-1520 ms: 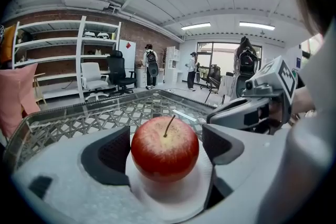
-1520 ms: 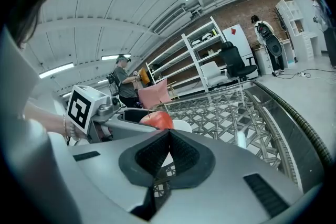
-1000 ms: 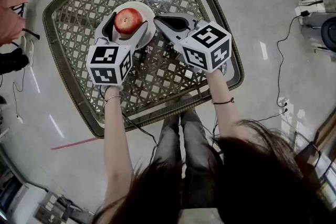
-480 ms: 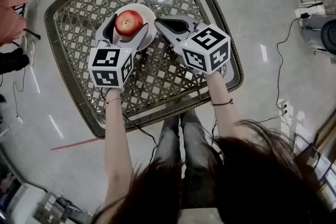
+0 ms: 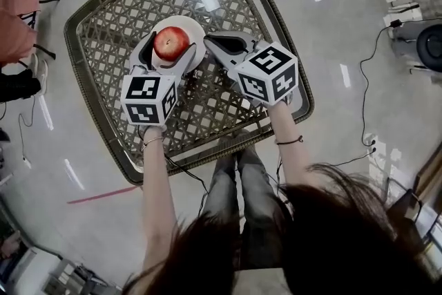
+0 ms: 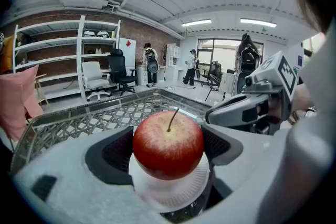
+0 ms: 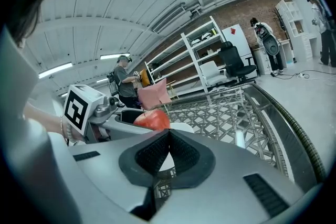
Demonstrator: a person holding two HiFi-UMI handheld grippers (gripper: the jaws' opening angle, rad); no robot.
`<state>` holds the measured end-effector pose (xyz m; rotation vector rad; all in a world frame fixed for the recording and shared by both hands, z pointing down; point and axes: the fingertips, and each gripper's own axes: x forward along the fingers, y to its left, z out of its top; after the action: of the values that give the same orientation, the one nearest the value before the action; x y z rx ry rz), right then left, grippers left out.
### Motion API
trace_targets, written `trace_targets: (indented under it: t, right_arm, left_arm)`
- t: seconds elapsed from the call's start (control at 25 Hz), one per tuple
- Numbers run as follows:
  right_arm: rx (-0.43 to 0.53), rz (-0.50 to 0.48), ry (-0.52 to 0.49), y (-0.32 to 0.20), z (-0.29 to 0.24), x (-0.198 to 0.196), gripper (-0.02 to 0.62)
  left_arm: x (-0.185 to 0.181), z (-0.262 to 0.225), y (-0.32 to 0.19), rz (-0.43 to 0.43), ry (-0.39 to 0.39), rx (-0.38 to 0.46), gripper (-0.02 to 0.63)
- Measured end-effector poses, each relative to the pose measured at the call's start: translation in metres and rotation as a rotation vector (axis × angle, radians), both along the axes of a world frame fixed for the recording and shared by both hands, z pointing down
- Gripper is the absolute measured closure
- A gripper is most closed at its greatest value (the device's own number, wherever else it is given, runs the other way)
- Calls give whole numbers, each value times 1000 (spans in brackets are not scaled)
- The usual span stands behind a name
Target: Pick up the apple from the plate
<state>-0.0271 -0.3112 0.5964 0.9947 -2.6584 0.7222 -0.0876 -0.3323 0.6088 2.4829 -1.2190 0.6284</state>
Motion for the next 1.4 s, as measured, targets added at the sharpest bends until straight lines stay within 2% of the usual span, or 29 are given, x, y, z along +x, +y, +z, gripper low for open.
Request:
trace_targets:
  t: [0.96, 1.4]
  right_arm:
    - [37, -14, -9, 22, -61, -6, 586]
    - [39, -43, -15, 46, -84, -6, 586]
  left_arm:
    - [-4, -63, 34, -49, 56, 22, 195]
    - [-11, -83, 68, -105, 87, 16, 195]
